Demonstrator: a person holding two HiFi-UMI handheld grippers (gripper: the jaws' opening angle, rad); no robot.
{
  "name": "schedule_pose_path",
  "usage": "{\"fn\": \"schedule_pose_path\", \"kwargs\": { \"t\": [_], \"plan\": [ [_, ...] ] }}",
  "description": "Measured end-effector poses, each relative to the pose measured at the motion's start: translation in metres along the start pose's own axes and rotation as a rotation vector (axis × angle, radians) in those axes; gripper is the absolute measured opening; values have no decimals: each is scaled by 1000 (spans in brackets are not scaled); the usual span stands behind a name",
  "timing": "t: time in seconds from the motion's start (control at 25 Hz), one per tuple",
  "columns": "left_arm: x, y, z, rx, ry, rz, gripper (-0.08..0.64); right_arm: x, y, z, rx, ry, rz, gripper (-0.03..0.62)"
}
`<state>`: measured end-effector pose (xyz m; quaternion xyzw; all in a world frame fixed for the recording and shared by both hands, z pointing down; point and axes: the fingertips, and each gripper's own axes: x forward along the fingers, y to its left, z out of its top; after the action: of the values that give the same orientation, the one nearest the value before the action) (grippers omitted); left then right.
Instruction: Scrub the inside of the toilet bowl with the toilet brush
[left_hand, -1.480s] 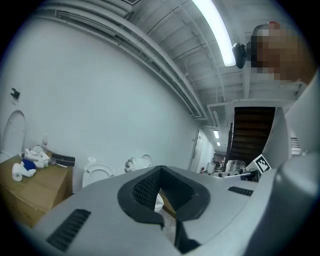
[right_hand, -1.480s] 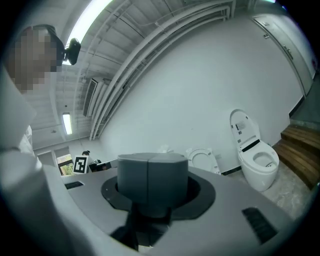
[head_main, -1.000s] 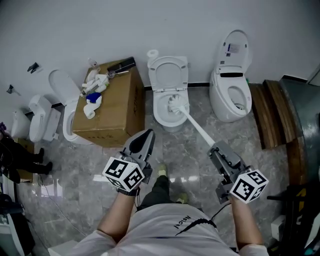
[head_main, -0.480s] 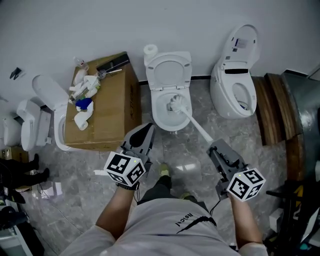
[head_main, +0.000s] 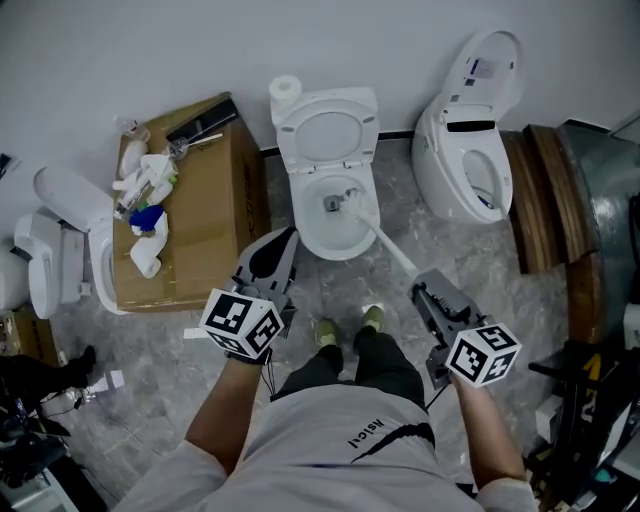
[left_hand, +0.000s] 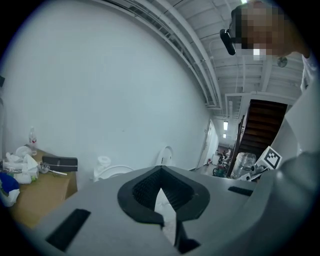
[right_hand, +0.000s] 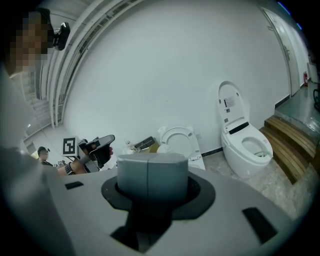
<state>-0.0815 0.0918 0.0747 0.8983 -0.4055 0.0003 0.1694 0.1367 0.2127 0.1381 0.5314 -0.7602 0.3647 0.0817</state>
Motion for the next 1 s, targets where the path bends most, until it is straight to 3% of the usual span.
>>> {"fn": "schedule_pose_path", "kwargs": {
  "t": [0.32,0.64,0.8,1.0],
  "plan": [
    [61,48,-20,6,11,89,8,99,-55,0,5,152,53,156],
    [133,90,-46,11,61,213,8,218,-121,-9,-68,354,156,155],
    [159,112,-83,29,118,250,8,276,-151,-31,-83,425,162,156],
    [186,150,-162,11,182,256,8,340,-175,-72,-223,448,173,156]
  ]
}}
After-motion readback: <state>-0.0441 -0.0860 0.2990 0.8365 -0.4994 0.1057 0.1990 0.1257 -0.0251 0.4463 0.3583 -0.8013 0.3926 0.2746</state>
